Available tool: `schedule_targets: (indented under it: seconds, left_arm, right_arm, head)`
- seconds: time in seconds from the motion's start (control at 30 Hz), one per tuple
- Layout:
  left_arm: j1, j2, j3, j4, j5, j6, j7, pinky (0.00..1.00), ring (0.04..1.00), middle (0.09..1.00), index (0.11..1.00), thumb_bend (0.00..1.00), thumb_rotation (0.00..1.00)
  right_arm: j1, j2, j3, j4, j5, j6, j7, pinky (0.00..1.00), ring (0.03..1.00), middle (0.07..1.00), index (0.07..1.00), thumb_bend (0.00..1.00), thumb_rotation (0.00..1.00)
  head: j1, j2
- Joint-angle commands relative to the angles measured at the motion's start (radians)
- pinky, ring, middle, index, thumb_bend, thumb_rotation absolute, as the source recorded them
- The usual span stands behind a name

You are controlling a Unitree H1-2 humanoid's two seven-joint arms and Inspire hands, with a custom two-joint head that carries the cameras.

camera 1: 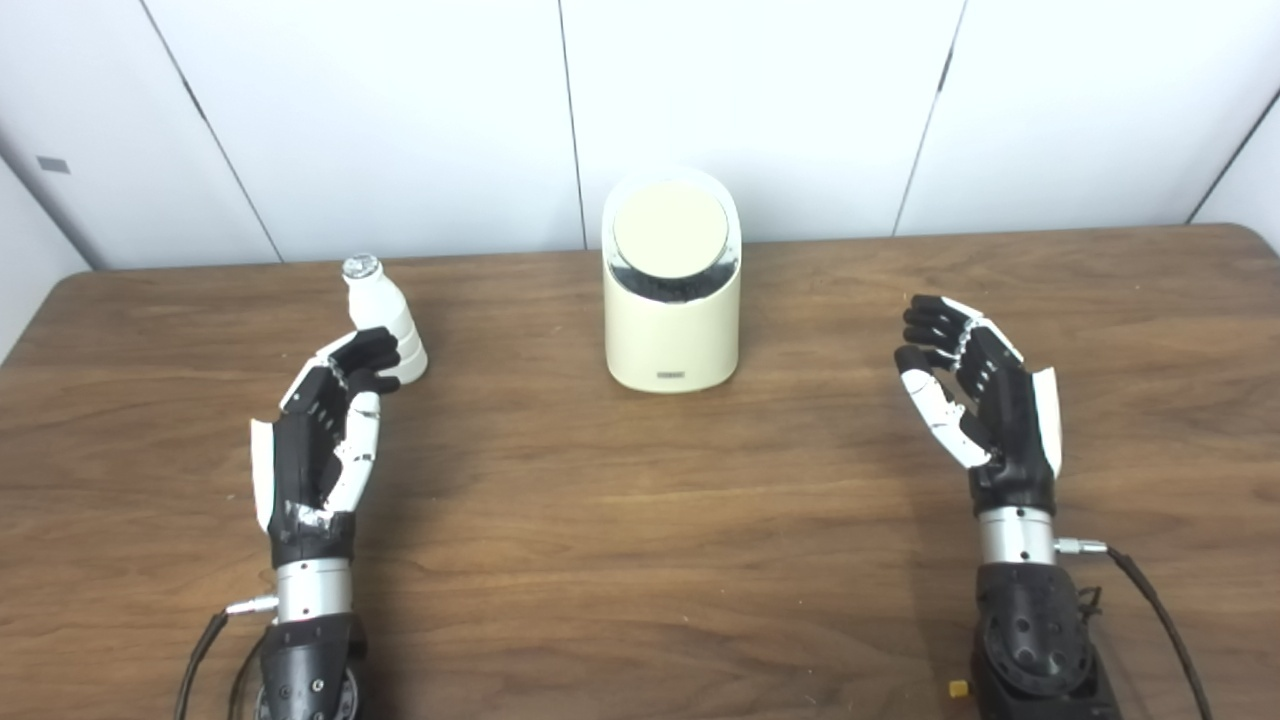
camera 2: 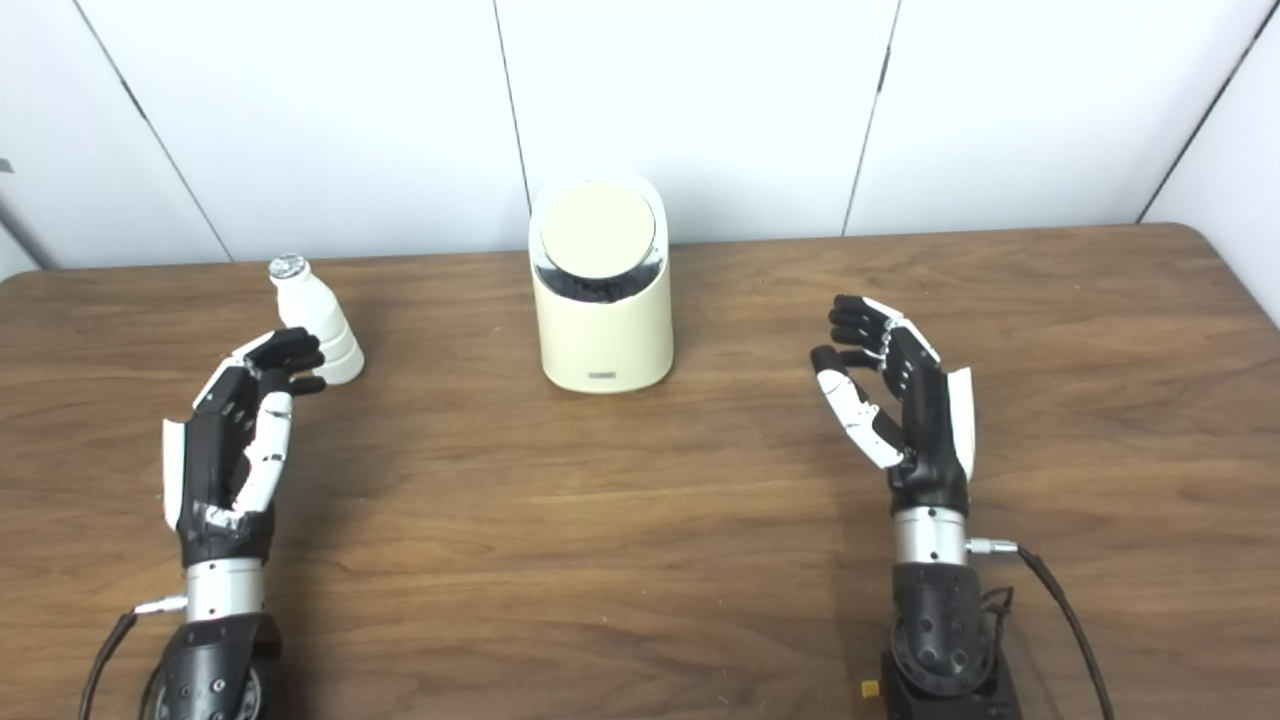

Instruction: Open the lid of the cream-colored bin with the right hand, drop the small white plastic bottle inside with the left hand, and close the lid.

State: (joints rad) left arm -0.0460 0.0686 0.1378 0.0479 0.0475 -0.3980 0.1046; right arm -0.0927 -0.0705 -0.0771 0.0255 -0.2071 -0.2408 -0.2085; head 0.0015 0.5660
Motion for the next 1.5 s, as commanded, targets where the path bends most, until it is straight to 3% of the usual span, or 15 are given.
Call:
schedule_targets:
  seconds: [0.0, 0.37, 0.57, 0.73, 0.87, 0.9, 0.97, 1.0, 1.03, 1.13, 1.27, 1.47]
  left_arm:
    - [0.004, 0.004, -0.004, 0.025, 0.005, -0.021, 0.001, 0.66, 0.726, 0.734, 0.722, 0.2, 0.56]
    - [0.005, 0.003, -0.004, 0.019, 0.005, -0.013, 0.001, 0.66, 0.723, 0.734, 0.726, 0.2, 0.57]
    - [0.002, 0.0, -0.004, 0.026, 0.001, -0.023, 0.002, 0.65, 0.717, 0.73, 0.721, 0.19, 0.54]
    - [0.001, 0.001, -0.004, 0.029, 0.003, -0.024, 0.002, 0.66, 0.719, 0.731, 0.723, 0.19, 0.55]
    - [0.0, 0.004, -0.003, 0.033, 0.006, -0.023, 0.003, 0.66, 0.719, 0.732, 0.725, 0.2, 0.55]
    - [0.0, 0.004, -0.002, 0.034, 0.008, -0.023, 0.004, 0.66, 0.721, 0.732, 0.724, 0.2, 0.55]
    - [-0.001, 0.003, -0.001, 0.037, 0.012, -0.022, 0.008, 0.66, 0.72, 0.73, 0.722, 0.2, 0.57]
    - [-0.003, 0.003, -0.001, 0.042, 0.012, -0.026, 0.009, 0.66, 0.72, 0.729, 0.721, 0.2, 0.57]
    - [-0.005, 0.002, -0.001, 0.046, 0.01, -0.029, 0.009, 0.66, 0.722, 0.729, 0.721, 0.2, 0.57]
    - [-0.008, 0.001, -0.002, 0.053, 0.002, -0.033, 0.006, 0.67, 0.725, 0.732, 0.722, 0.19, 0.54]
    - [-0.009, -0.004, -0.005, 0.06, -0.011, -0.034, 0.001, 0.66, 0.717, 0.729, 0.72, 0.2, 0.53]
    - [-0.01, -0.012, -0.01, 0.065, -0.002, -0.039, 0.005, 0.66, 0.715, 0.727, 0.717, 0.21, 0.54]
  right_arm:
    - [-0.026, -0.002, 0.0, -0.016, -0.01, -0.029, -0.007, 0.62, 0.692, 0.71, 0.701, 0.27, 0.51]
    - [-0.028, -0.002, 0.003, 0.013, -0.009, -0.034, -0.007, 0.61, 0.687, 0.703, 0.694, 0.28, 0.53]
    - [-0.039, -0.007, 0.004, 0.063, -0.036, -0.049, -0.021, 0.6, 0.682, 0.697, 0.688, 0.25, 0.41]
    - [-0.038, -0.005, 0.0, 0.025, -0.004, -0.047, -0.01, 0.61, 0.689, 0.707, 0.7, 0.27, 0.55]
    - [-0.041, -0.002, 0.006, -0.026, 0.024, -0.012, 0.012, 0.64, 0.708, 0.719, 0.71, 0.29, 0.52]
    - [-0.043, -0.012, 0.015, -0.045, 0.011, 0.011, 0.027, 0.66, 0.725, 0.736, 0.725, 0.31, 0.5]
    - [-0.05, -0.032, 0.032, -0.074, -0.017, 0.05, 0.054, 0.72, 0.779, 0.782, 0.77, 0.38, 0.57]
    - [-0.06, -0.046, 0.042, -0.095, -0.039, 0.081, 0.073, 0.78, 0.838, 0.84, 0.835, 0.53, 0.72]
    - [-0.071, -0.057, 0.05, -0.117, -0.055, 0.109, 0.089, 0.81, 0.867, 0.868, 0.863, 0.6, 0.78]
    - [-0.106, -0.079, 0.063, -0.169, -0.077, 0.181, 0.127, 0.87, 0.927, 0.93, 0.918, 0.74, 0.87]
    - [-0.179, -0.079, 0.068, -0.198, -0.098, 0.257, 0.144, 0.87, 0.923, 0.923, 0.907, 0.77, 0.88]
    - [-0.284, -0.079, 0.087, -0.175, -0.09, 0.264, 0.15, 0.8, 0.888, 0.895, 0.874, 0.77, 0.78]
  head:
    - [0.0, 0.0]
    - [0.0, 0.0]
    - [0.002, 0.0]
    - [0.002, -0.003]
    - [0.003, -0.008]
    - [-0.001, -0.011]
    - [-0.006, -0.014]
    - [-0.006, -0.018]
    - [-0.006, -0.019]
    - [-0.002, -0.025]
    - [0.003, -0.032]
    - [0.012, -0.042]
